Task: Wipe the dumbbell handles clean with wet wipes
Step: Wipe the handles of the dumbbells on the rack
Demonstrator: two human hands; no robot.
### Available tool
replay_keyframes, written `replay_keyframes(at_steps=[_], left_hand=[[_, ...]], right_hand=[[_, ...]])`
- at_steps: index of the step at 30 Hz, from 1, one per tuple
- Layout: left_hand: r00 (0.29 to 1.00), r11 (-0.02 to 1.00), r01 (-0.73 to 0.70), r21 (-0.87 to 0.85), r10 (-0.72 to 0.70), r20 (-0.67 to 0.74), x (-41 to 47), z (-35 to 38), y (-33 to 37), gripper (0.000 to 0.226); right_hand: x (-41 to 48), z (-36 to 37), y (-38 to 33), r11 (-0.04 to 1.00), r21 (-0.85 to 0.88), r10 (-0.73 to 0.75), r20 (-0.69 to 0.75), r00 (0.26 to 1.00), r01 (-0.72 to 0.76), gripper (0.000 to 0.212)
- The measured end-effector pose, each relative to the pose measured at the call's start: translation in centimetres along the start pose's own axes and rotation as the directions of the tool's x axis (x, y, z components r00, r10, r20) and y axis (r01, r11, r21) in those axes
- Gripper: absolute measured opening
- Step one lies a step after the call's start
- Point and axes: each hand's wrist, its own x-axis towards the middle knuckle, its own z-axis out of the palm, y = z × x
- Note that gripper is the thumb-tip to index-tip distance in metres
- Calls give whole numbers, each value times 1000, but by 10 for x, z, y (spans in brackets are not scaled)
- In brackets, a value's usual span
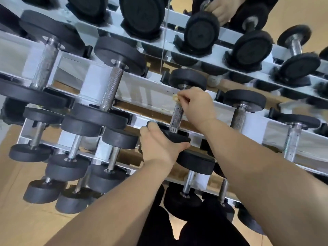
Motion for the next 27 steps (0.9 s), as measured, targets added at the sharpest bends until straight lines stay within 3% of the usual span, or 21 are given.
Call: replay_keyframes(at_steps=[2,4,6,8,11,14,18,20,23,27], left_hand=[[1000,1000,-24,19,24,13,2,-3,-2,95],[998,997,-56,44,55,16,2,-5,-3,97],[998,997,-63,51,63,7,3,-4,-4,99],[999,997,-52,49,52,12,4,-4,-5,99],[998,998,-34,46,32,44,8,-6,-4,100],[997,997,-53,48,50,62,12,-10,-5,98],[995,997,-73,28,71,76,14,-13,-8,93],[994,997,-82,11,81,77,14,-16,-10,91],[994,998,-56,33,53,100,14,-23,-11,96],[997,998,32,-54,-29,66,3,-24,-17,98]], right_hand=[[-15,-1,-4,996,2,-89,94,992,89,18],[-30,-1,-7,966,16,-254,275,927,260,14],[-23,-5,-8,934,-56,-304,396,866,354,15],[-5,-8,-6,921,-179,-268,354,896,346,15],[12,-12,-3,924,-337,-141,143,980,182,14],[0,-7,-9,977,-188,-93,45,995,100,20],[-39,-5,-10,984,19,-175,256,951,176,17],[-59,-5,-4,987,108,-132,159,978,116,17],[-84,-14,2,953,289,98,-33,995,-85,16],[-115,-23,7,886,435,193,-33,981,-160,13]])
